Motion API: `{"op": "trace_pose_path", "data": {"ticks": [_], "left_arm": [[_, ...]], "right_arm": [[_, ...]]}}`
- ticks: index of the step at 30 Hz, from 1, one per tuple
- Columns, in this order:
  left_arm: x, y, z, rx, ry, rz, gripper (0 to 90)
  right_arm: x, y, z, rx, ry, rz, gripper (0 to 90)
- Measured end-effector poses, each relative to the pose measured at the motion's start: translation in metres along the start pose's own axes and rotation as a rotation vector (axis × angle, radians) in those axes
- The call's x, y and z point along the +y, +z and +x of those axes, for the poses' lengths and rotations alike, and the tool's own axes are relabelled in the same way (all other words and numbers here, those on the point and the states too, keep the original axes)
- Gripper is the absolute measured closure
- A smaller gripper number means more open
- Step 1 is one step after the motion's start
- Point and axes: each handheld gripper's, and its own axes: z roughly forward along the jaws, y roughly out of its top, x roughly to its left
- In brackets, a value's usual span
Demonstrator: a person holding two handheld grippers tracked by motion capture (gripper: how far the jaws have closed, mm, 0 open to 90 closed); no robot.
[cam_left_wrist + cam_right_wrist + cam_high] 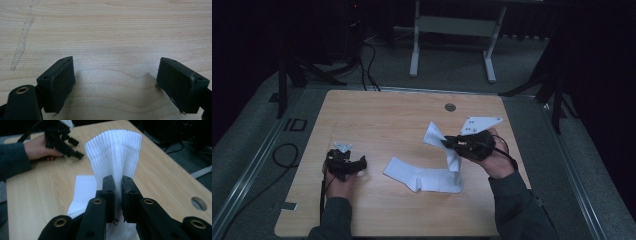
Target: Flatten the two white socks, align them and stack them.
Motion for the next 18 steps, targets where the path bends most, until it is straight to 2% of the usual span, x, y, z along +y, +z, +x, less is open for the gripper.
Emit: {"op": "trace_pose_path", "data": {"ticks": [5,10,14,18], "left_arm": [[0.000,0.000,0.000,0.001,-0.005,-0.001,14.9],[0.000,0.000,0.000,0.001,-0.001,0.002,14.9],[0.000,0.000,0.000,0.001,-0.004,0.000,14.9],[0.000,0.000,0.000,0.002,-0.002,-0.001,14.9]], "right_arm": [[-0.010,0.034,0.008,0.035,0.019,0.037,82.1],[-0.008,0.055,0.014,0.055,0.026,0.040,82.1],[-0.003,0.061,0.021,0.055,-0.001,0.051,82.0],[0.005,0.054,0.023,0.051,-0.015,0.030,82.1]]}}
